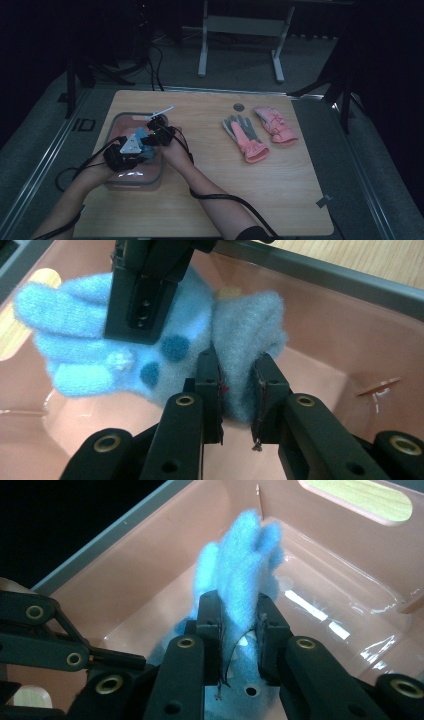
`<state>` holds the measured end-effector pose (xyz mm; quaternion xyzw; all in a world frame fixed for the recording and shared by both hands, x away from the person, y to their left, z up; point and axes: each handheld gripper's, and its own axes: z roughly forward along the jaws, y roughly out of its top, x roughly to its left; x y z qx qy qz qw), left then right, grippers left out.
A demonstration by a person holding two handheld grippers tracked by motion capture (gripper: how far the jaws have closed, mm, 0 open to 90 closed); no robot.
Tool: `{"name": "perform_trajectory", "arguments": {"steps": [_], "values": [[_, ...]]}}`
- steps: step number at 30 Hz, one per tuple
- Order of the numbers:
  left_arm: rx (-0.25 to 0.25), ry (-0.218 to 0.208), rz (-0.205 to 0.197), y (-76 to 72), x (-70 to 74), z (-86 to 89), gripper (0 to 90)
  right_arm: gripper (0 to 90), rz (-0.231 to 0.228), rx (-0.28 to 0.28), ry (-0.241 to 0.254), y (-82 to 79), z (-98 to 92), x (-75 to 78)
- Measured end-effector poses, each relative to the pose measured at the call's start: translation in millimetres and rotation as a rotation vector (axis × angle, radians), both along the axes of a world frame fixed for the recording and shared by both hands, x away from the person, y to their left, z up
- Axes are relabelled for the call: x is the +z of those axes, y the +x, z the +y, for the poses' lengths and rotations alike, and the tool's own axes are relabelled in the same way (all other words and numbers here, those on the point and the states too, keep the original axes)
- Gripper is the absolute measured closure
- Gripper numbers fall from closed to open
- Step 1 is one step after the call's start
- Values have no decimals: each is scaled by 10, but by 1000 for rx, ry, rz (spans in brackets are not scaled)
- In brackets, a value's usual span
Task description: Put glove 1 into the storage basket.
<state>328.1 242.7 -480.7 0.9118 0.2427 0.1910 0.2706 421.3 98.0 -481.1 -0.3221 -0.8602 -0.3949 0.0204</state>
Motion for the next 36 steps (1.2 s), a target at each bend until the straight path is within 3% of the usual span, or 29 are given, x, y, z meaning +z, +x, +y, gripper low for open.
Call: {"name": "perform_trajectory", "arguments": {"steps": [5, 6, 12, 15, 19, 23, 27, 31, 36], "values": [[7, 1, -1, 14, -8, 5, 776, 755, -16, 0, -39, 2, 42, 10], [8, 5, 4, 26, -11, 0, 775, 739, 2, -7, -46, 20, 50, 1], [2, 34, 61, 96, -71, -52, 763, 691, 15, -7, -77, 48, 62, -58], [5, 53, 101, 126, -122, -58, 726, 483, 26, 16, -93, 36, 109, -49], [15, 62, 128, 144, -160, -67, 670, 437, 23, 12, -85, 26, 101, -45], [33, 39, 147, 140, -133, -65, 578, 376, 28, 12, -65, 26, 74, -51], [86, 0, 116, 90, -67, -21, 396, 290, 22, 21, -39, 10, 36, -11], [136, -92, 113, 34, -3, 66, 199, 208, 21, 45, -1, -16, -40, 88], [187, -170, 75, -45, 43, 110, 149, 178, 20, 61, 30, -61, -118, 183]]}}
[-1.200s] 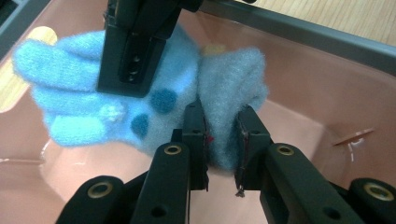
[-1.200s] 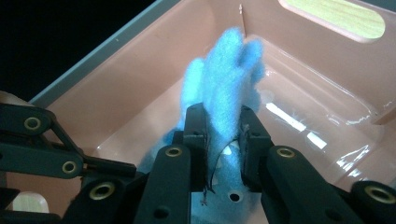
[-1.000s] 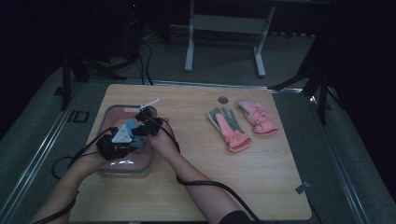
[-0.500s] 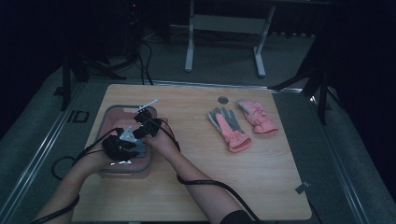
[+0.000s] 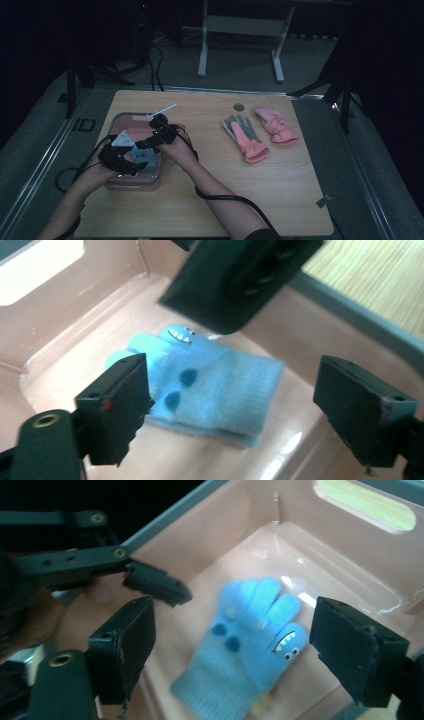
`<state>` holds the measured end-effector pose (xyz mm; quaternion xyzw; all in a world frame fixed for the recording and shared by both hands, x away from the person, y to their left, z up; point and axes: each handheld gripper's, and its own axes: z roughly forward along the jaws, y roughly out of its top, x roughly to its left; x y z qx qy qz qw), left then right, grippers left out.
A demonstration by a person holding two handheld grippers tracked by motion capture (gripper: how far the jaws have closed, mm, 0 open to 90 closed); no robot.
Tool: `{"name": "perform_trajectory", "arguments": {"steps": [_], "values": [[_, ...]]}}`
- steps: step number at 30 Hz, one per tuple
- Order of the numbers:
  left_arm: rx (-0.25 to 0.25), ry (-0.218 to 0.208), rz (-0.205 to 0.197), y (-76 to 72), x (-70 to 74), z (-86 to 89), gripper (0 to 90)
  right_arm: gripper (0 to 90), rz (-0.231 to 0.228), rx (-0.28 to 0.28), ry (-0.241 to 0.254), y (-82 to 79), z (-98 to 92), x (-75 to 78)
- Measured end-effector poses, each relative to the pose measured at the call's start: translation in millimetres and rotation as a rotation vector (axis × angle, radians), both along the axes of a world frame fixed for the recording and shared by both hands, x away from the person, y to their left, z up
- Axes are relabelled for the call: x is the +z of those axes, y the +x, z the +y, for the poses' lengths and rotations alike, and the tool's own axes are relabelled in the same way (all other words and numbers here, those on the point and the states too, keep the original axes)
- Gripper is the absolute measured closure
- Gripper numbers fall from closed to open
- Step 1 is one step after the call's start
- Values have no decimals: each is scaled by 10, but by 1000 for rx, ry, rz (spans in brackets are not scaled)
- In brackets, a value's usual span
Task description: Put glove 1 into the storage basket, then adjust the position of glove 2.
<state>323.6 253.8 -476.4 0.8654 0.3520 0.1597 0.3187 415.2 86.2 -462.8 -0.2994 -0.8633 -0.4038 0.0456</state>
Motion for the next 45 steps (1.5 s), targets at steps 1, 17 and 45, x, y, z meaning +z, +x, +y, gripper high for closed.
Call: {"name": "perform_trajectory", "arguments": {"steps": [1, 17, 45], "values": [[5, -8, -6, -13, 5, -4, 148, 169, -4, 6, 9, -16, -25, 18], [3, -160, -36, -143, 200, -372, 149, 151, -127, 26, 16, -180, -610, 222], [-135, -254, -102, -375, 130, -1360, 26, 205, -182, -47, 52, -280, -1940, 249]]}}
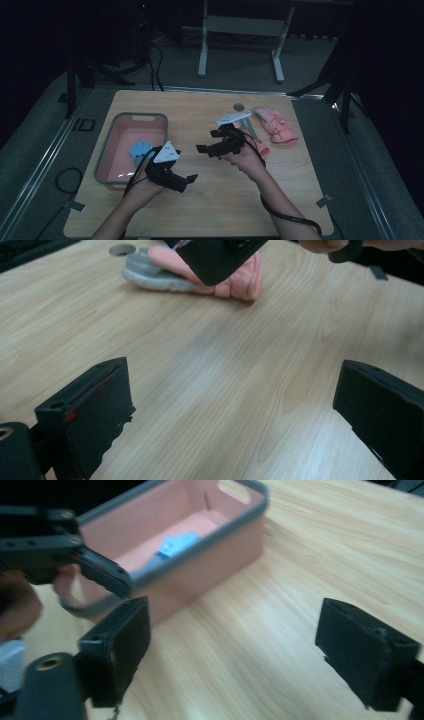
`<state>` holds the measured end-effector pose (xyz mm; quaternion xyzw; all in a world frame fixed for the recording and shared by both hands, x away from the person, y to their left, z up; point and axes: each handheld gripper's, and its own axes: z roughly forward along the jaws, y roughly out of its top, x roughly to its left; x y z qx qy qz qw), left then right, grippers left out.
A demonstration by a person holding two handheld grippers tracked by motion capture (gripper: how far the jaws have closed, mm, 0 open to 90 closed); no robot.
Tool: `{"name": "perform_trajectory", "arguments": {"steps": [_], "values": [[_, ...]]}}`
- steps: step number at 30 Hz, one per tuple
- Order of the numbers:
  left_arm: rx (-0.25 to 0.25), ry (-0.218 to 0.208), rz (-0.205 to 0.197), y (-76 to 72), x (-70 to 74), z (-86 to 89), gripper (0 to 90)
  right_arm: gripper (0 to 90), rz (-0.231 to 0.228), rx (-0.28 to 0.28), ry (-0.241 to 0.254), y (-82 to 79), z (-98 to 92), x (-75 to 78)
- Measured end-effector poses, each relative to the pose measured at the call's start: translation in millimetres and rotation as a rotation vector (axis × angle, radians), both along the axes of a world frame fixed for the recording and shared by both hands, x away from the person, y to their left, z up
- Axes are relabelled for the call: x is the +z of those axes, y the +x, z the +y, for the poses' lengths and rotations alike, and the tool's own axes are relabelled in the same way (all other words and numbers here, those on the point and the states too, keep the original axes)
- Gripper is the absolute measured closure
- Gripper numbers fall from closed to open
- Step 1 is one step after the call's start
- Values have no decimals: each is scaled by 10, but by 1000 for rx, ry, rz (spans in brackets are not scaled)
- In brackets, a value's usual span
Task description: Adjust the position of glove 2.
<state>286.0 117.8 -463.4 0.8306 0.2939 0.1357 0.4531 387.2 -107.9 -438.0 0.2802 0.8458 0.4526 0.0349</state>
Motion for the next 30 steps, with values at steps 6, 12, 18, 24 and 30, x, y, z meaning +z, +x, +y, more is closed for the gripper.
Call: {"name": "perform_trajectory", "arguments": {"steps": [6, 12, 18, 24, 30], "values": [[-30, -12, 18, -2, -95, -141, 26, 336, -37, -30, -22, 3, -255, -17], [-45, -22, 28, -29, -226, -231, 26, 404, -60, -56, -38, 30, -470, -68], [-55, -27, 33, -87, -387, -308, 26, 473, -48, -112, -57, 122, -741, -169], [-64, -48, 22, -157, -560, -395, 26, 604, -25, -157, -115, 341, -1071, -318], [-66, -61, 16, -189, -692, -448, 26, 636, -36, -259, -137, 538, -1321, -443]]}}
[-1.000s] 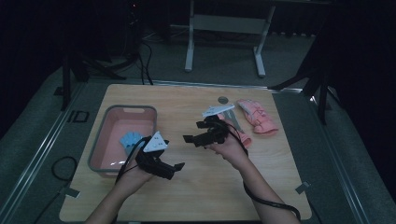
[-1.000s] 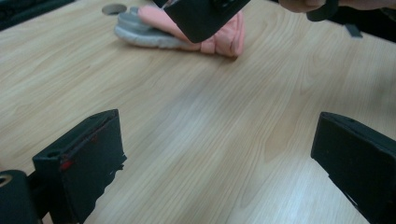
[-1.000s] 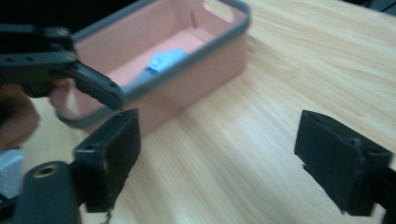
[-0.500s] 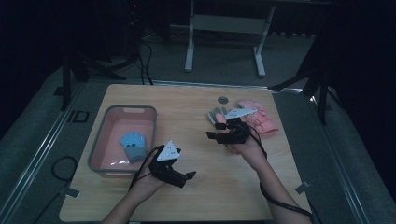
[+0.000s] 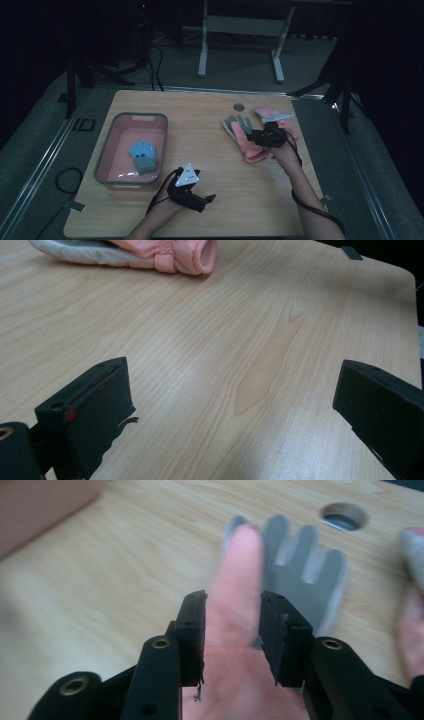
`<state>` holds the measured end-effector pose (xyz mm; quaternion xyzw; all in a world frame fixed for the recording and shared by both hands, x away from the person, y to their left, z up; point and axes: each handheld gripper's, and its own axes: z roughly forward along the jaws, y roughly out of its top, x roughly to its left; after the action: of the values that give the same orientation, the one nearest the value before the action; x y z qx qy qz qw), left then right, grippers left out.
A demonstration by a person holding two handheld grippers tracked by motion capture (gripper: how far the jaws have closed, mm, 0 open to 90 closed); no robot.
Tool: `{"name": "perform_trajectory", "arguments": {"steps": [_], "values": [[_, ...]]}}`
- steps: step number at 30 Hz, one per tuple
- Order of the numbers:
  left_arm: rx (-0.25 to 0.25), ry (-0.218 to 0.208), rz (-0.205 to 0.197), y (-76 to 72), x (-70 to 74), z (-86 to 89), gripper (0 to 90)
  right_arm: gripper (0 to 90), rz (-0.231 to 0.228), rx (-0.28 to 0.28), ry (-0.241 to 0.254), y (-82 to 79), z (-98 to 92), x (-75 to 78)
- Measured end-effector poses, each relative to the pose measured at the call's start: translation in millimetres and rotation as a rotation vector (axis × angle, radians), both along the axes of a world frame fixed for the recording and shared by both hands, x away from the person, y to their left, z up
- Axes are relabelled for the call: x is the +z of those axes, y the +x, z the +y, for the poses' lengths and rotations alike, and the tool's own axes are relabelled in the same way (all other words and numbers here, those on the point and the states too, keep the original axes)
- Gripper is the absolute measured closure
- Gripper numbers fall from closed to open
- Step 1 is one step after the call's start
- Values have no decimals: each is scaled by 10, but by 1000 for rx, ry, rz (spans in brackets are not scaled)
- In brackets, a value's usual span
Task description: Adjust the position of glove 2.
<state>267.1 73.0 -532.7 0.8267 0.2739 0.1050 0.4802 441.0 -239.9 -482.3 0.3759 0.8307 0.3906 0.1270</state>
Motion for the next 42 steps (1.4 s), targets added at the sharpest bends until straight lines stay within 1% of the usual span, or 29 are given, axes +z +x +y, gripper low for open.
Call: {"name": "perform_trajectory", "arguments": {"steps": [1, 2, 5, 8, 9, 11, 13, 14, 15, 17, 18, 20, 21, 22, 24, 26, 27, 28, 29, 31, 32, 33, 34, 35, 37, 39, 40, 41, 42], "values": [[4, -10, 2, -3, -16, 0, 26, 649, -9, -15, -9, 32, -23, -17], [8, -15, 2, -4, -31, 4, 26, 666, -7, -31, -12, 69, -44, -32], [19, -27, -1, -18, -77, 11, 26, 677, -13, -43, -2, 174, -75, -76], [20, -11, -9, -31, -102, 12, 26, 673, -14, -36, -21, 268, -36, -147], [21, -6, -9, -33, -106, 14, 26, 653, -19, -33, -32, 291, -15, -175], [22, -12, -7, -39, -112, 20, 26, 625, -4, -45, -49, 346, 21, -245], [24, -14, -6, -41, -121, 24, 26, 623, 15, -38, -73, 380, 54, -326], [24, -11, -8, -41, -124, 28, 26, 623, 14, -30, -94, 389, 69, -372], [27, -13, -13, -43, -127, 32, 26, 635, 17, -30, -98, 393, 77, -408], [34, -14, -16, -42, -130, 44, 26, 653, 18, -33, -89, 387, 80, -456], [37, -13, -17, -38, -130, 52, 26, 663, 9, -33, -90, 380, 81, -475], [43, -20, -18, -38, -132, 65, 26, 698, 7, -42, -74, 370, 76, -498], [43, -20, -18, -38, -132, 65, 26, 698, 7, -42, -74, 370, 76, -498], [45, -17, -20, -40, -138, 71, 26, 795, -21, -59, -113, 348, 93, -529], [49, -16, -23, -40, -143, 76, 26, 838, -25, -69, -110, 328, 110, -542], [49, -16, -23, -40, -143, 76, 26, 838, -29, -78, -116, 321, 120, -539], [54, -18, -23, -40, -147, 85, 26, 855, -29, -78, -116, 321, 120, -539], [57, -22, -22, -39, -151, 86, 26, 885, -32, -98, -120, 286, 160, -528], [57, -25, -20, -38, -155, 85, 26, 889, -25, -115, -100, 276, 162, -509], [61, -20, -25, -39, -162, 86, 26, 892, -4, -147, -39, 242, 159, -448], [61, -20, -25, -39, -162, 86, 26, 892, -4, -147, -39, 242, 159, -448], [62, -20, -24, -37, -167, 84, 26, 892, 7, -171, -16, 216, 160, -417], [65, -22, -32, -37, -166, 85, 26, 893, 8, -229, 25, 133, 170, -336], [67, -24, -35, -37, -165, 85, 26, 893, 11, -249, 48, 93, 180, -296], [68, -25, -34, -32, -163, 85, 26, 893, 9, -277, 63, 9, 225, -220], [70, -16, -33, -30, -169, 83, 26, 893, 16, -307, 100, -88, 273, -154], [70, -10, -34, -32, -171, 84, 26, 893, 13, -316, 102, -137, 307, -126], [70, -7, -38, -36, -174, 86, 26, 892, 1, -324, 94, -189, 342, -100], [72, -4, -41, -38, -175, 89, 26, 892, 0, -340, 109, -236, 367, -75]]}}
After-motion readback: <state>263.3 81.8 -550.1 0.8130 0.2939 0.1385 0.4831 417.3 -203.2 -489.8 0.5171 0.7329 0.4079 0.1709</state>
